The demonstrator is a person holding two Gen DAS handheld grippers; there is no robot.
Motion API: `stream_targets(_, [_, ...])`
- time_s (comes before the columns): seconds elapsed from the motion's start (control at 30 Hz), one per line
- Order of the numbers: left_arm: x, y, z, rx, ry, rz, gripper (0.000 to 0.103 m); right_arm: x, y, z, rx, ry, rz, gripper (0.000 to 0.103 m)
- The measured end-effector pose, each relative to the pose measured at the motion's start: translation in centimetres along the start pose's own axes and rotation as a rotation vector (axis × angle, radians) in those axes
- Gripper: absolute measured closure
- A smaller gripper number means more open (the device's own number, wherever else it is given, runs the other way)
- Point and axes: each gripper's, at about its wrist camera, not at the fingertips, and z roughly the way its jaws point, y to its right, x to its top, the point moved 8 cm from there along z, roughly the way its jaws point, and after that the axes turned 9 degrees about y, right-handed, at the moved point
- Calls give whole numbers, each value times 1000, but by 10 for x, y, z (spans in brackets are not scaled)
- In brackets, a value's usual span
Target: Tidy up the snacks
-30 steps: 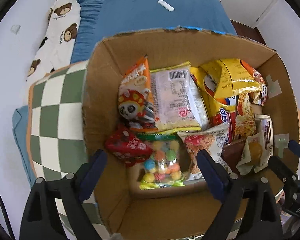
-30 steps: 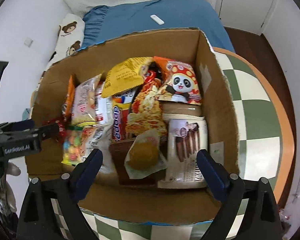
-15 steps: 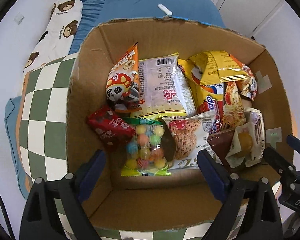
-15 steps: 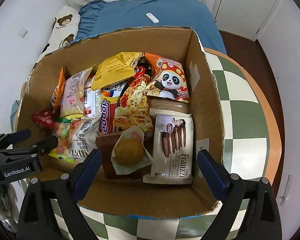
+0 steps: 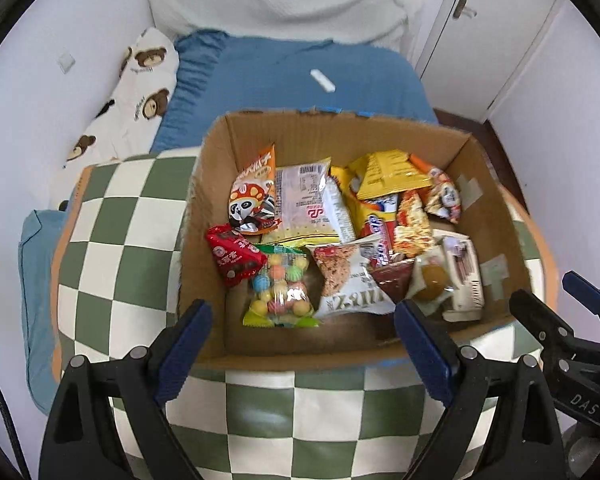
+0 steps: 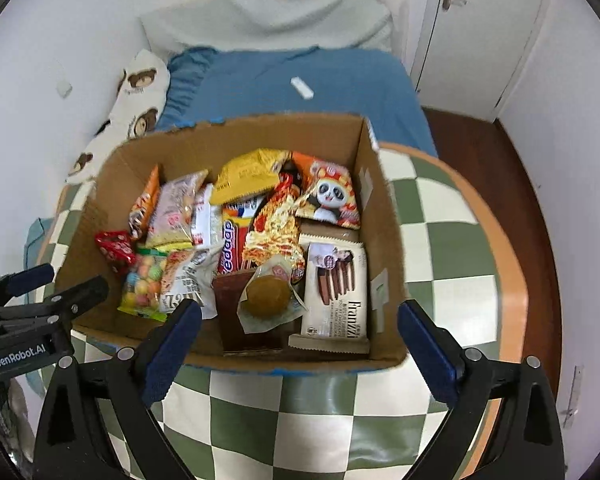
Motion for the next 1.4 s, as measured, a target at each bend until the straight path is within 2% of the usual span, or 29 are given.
stream_targets(0.2, [-11,4,-65,5,144,1,10,-7,1,-59,1,121,-4,2])
stream_targets(0.47, [-38,4,-150,50,321,12,10,-28,3,-152,22,277,10,2])
stream_targets(0.6, [-52,4,-183,46,359,2,10,-42,3,-197,25,344,13,1])
stream_targets(0.87, [-73,14,-232,16,414,18,10,-69,-6,-265,36,421,-10,0])
stream_targets(0.93, [-77,16,-239,21,430,24,8,-74,-8,-277,49,433,-8,0])
stream_targets(0.97, [-79,16,-243,27,440,27,1,-75,-9,-283,51,439,-9,0])
stream_targets(1.13, [-81,17,-250,33,464,33,0,-83,-6,-295,46,450,-4,0])
stream_targets(1.4, [-75,21,-225,50,426,48,0,-73,1,-265,29,429,11,0])
